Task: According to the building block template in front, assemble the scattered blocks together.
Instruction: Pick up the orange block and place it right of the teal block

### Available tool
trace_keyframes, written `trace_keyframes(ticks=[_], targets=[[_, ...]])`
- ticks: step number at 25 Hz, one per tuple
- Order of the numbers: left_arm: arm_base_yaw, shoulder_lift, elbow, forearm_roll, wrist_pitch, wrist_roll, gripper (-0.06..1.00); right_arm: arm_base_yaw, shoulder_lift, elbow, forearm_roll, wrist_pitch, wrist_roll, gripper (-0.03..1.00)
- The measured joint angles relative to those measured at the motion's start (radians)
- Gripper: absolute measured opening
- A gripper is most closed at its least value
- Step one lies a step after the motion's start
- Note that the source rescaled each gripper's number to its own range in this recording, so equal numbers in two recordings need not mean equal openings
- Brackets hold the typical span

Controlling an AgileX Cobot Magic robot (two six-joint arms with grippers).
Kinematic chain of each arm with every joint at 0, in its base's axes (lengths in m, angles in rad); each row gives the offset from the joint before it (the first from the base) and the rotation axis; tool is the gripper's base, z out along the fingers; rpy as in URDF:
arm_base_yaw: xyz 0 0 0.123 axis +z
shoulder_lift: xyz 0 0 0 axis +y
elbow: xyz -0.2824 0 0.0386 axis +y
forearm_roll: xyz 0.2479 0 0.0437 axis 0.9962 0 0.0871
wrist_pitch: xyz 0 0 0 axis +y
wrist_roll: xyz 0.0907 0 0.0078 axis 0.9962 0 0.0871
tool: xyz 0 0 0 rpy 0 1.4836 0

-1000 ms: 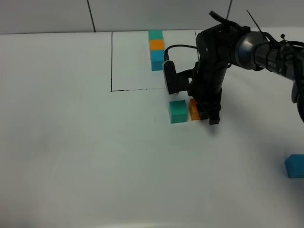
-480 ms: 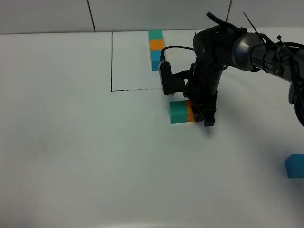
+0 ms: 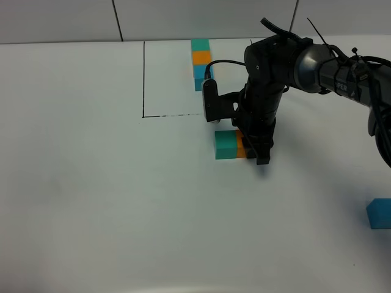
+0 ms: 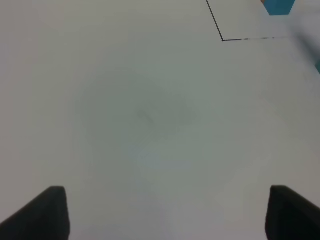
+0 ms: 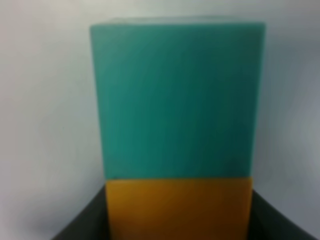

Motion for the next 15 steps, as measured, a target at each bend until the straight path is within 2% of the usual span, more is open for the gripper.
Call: trace_keyframes(ticks=[15], targets=[[0.0,0.0,0.0,0.0,0.0,0.001,0.76,0.001,0.0,0.0,0.0,0.001,0.02,0.02]])
